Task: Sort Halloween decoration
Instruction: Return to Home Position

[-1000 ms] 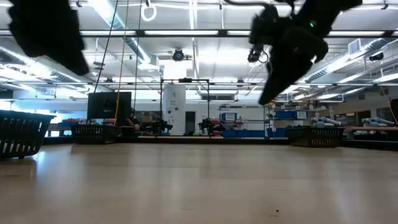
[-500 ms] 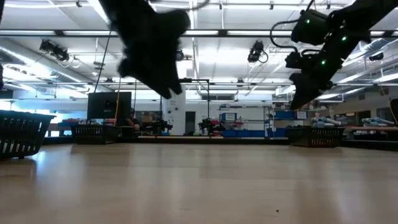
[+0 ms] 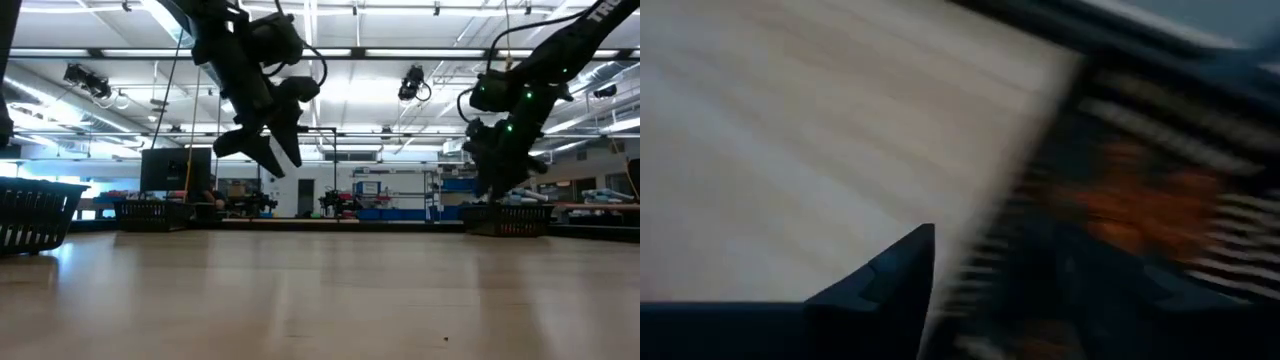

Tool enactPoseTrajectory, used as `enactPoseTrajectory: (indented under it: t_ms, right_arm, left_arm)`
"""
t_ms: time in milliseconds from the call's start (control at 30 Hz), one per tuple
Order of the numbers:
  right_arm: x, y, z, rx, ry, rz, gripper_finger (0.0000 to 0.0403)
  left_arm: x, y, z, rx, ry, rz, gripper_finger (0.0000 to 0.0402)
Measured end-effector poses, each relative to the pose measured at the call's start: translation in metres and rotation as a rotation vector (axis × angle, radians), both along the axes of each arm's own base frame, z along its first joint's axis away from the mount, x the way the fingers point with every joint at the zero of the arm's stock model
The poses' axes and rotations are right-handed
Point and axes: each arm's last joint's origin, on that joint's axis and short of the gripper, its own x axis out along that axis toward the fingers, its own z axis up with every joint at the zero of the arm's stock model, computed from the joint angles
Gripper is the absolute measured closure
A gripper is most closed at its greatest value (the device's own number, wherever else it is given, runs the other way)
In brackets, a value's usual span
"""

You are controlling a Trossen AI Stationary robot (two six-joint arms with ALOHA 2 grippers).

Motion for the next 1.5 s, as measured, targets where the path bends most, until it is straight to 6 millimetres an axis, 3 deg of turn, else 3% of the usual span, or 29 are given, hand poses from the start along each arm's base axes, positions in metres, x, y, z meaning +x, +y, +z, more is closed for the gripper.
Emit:
enactPoseTrajectory:
  t_ms: [100, 267, 433, 567, 767, 900, 967, 1033, 1133, 1233, 1367, 1433, 1500]
  right_arm:
    - [0.007, -0.001, 0.007, 0.06, -0.211, 0.091, 0.0187]
    - [0.03, 0.002, 0.021, 0.036, -0.44, 0.161, 0.0191]
    - [0.053, 0.01, 0.033, -0.052, -0.548, 0.181, 0.0194]
    - [0.067, 0.02, 0.04, -0.115, -0.595, 0.201, 0.0195]
    - [0.078, 0.034, 0.041, -0.12, -0.593, 0.249, 0.0195]
    - [0.086, 0.045, 0.042, -0.108, -0.611, 0.318, 0.0195]
    - [0.091, 0.052, 0.045, -0.094, -0.651, 0.398, 0.0195]
    - [0.098, 0.062, 0.049, -0.073, -0.707, 0.49, 0.0195]
    - [0.106, 0.075, 0.061, -0.024, -0.815, 0.571, 0.0202]
    - [0.115, 0.091, 0.086, 0.033, -0.887, 0.653, 0.0238]
    - [0.129, 0.12, 0.137, 0.017, -0.948, 0.823, 0.0342]
    - [0.132, 0.137, 0.159, -0.058, -0.94, 0.929, 0.0386]
    - [0.131, 0.151, 0.182, -0.118, -0.968, 1.032, 0.039]
  left_arm:
    - [-0.01, 0.007, 0.003, -0.027, 0.089, 0.008, 0.0208]
    - [-0.04, 0.015, 0.004, -0.072, 0.387, -0.024, 0.0208]
    - [-0.071, 0.025, -0.004, -0.163, 0.62, -0.117, 0.0208]
    - [-0.091, 0.022, -0.001, -0.283, 0.799, -0.156, 0.0208]
    - [-0.09, 0.011, -0.005, -0.293, 0.852, -0.27, 0.0218]
    - [-0.072, -0.006, -0.018, -0.268, 0.641, -0.427, 0.0239]
    - [-0.058, -0.016, -0.013, -0.219, 0.474, -0.473, 0.0251]
    - [-0.045, -0.025, 0.0, -0.122, 0.289, -0.497, 0.0265]
    - [-0.038, -0.033, 0.035, 0.009, 0.004, -0.497, 0.0286]
    - [-0.053, -0.034, 0.082, 0.121, -0.248, -0.466, 0.0306]
    - [-0.093, -0.046, 0.136, 0.319, -0.488, -0.482, 0.0335]
    - [-0.115, -0.057, 0.151, 0.428, -0.573, -0.488, 0.0354]
    - [-0.137, -0.068, 0.15, 0.481, -0.651, -0.48, 0.0374]
